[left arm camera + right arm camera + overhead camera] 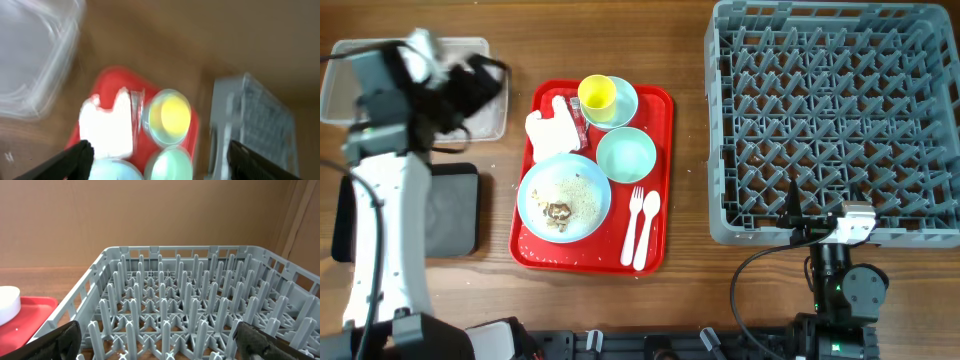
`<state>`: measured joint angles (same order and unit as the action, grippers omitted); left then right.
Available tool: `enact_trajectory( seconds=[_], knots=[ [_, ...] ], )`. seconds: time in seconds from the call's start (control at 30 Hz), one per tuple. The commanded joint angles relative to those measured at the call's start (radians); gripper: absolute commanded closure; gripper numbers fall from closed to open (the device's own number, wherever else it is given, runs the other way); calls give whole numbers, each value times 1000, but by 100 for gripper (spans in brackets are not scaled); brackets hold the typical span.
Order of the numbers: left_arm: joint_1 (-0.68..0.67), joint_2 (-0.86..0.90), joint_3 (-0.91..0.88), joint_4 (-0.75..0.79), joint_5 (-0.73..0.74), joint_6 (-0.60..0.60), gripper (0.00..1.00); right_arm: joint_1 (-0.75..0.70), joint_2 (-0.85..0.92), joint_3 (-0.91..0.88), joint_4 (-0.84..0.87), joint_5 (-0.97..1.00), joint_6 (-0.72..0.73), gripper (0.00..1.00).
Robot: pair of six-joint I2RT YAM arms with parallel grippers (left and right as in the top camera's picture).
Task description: Sort waste into correct bins and load items into the dishwasher rack
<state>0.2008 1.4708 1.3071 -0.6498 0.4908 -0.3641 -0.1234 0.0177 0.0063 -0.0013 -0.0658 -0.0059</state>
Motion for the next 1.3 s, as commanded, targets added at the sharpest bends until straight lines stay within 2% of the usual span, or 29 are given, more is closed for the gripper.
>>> enact_trajectory(
  seconds=[0.0,0.13,0.23,0.4,0.7,0.83,0.9,0.97,1.03,1.17,1.27],
  knots=[
    [-135,82,-26,-74,-150,95,17,-5,-4,-1,3,13,-14,0],
    [-238,177,-30,-79,-279,80,28,-5,-4,-1,3,13,-14,0],
    [-270,268,-30,-56,-388,-19,43,-5,-4,-1,3,13,-14,0],
    [-271,412,-30,-3,-399,-142,50,-5,-4,-1,3,13,-14,0],
    [-277,533,-30,67,-442,-142,53,-5,-4,-1,3,13,-14,0],
    [-277,539,-30,68,-440,-142,69,-5,-4,-1,3,13,-14,0],
    [-277,539,-30,67,-441,-142,70,-5,-4,-1,3,13,-14,0],
    [-278,539,-30,68,-441,-142,76,-5,-4,-1,3,13,-14,0],
    [-278,541,-30,68,-441,-138,76,-5,-4,-1,3,13,-14,0],
    [-278,568,-30,68,-441,-138,96,-5,-4,-1,3,13,-14,0],
    [-276,562,-24,67,-433,-139,96,-5,-4,-1,3,13,-14,0]
  ],
)
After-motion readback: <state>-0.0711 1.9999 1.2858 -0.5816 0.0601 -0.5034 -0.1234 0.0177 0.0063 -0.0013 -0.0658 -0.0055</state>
